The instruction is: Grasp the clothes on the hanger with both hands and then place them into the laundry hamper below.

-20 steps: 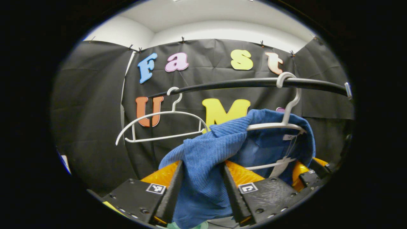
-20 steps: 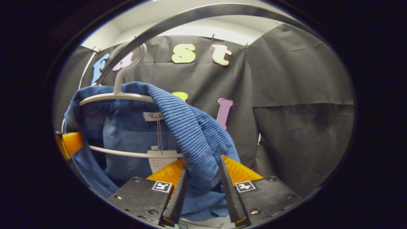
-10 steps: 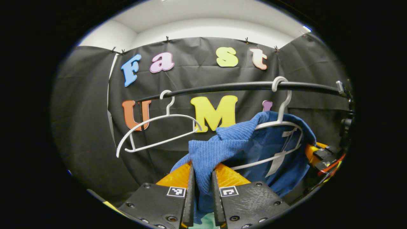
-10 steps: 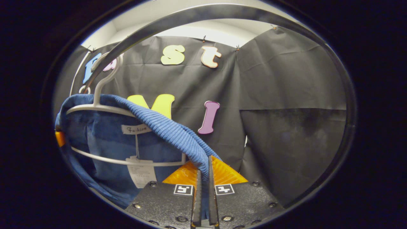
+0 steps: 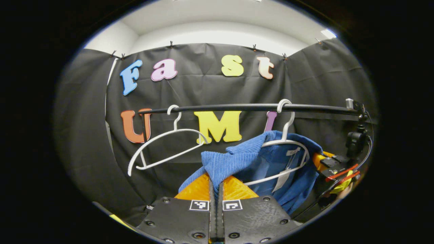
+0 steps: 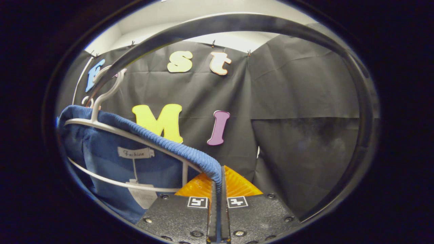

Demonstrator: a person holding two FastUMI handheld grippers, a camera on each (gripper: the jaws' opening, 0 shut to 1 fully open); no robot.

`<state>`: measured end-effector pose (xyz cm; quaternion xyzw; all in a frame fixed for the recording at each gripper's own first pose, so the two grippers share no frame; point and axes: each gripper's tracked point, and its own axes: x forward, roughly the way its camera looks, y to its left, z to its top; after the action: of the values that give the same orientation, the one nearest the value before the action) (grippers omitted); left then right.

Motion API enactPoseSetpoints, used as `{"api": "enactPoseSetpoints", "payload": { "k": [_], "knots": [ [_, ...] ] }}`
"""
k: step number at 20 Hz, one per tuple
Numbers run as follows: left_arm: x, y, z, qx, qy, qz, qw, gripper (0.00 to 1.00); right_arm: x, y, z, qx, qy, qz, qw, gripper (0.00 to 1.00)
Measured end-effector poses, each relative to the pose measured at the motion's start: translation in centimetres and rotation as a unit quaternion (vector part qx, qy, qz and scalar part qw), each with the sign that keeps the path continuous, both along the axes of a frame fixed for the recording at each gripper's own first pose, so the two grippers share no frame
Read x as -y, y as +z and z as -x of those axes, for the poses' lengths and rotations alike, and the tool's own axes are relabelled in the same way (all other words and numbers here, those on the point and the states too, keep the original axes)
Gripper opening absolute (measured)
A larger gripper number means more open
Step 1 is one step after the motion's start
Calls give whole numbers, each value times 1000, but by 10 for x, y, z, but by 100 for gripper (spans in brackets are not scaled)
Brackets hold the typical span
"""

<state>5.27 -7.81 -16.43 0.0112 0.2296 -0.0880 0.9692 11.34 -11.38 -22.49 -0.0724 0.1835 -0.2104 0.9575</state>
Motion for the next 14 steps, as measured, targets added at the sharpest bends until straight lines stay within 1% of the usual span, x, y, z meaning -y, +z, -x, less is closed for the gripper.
{"api": "enactPoseSetpoints", "payload": {
  "k": [1,3,4,6,7,10,11,12,14],
  "knots": [
    [-4,2,1,-9,-7,1,1000,1,0,2,-1,0,1,6,1000,8],
    [-11,12,3,-21,-25,-16,999,1,0,10,-2,5,5,27,1000,8],
    [-13,13,3,-26,-35,-24,999,4,2,12,-2,6,7,35,999,8],
    [-13,14,6,-39,-58,-37,997,3,1,16,-2,5,12,34,999,8],
    [-13,17,6,-44,-72,-45,995,0,2,15,-1,2,15,32,999,7],
    [-19,32,3,-44,-109,-70,991,1,-3,19,0,-1,31,42,999,7],
    [-21,35,2,-48,-118,-69,989,3,-5,20,0,-2,36,47,998,7],
    [-22,37,1,-55,-129,-63,988,1,-4,22,1,-3,41,51,998,7],
    [-26,42,-1,-67,-146,-54,985,1,-7,22,1,-7,52,43,998,8]
  ]
}}
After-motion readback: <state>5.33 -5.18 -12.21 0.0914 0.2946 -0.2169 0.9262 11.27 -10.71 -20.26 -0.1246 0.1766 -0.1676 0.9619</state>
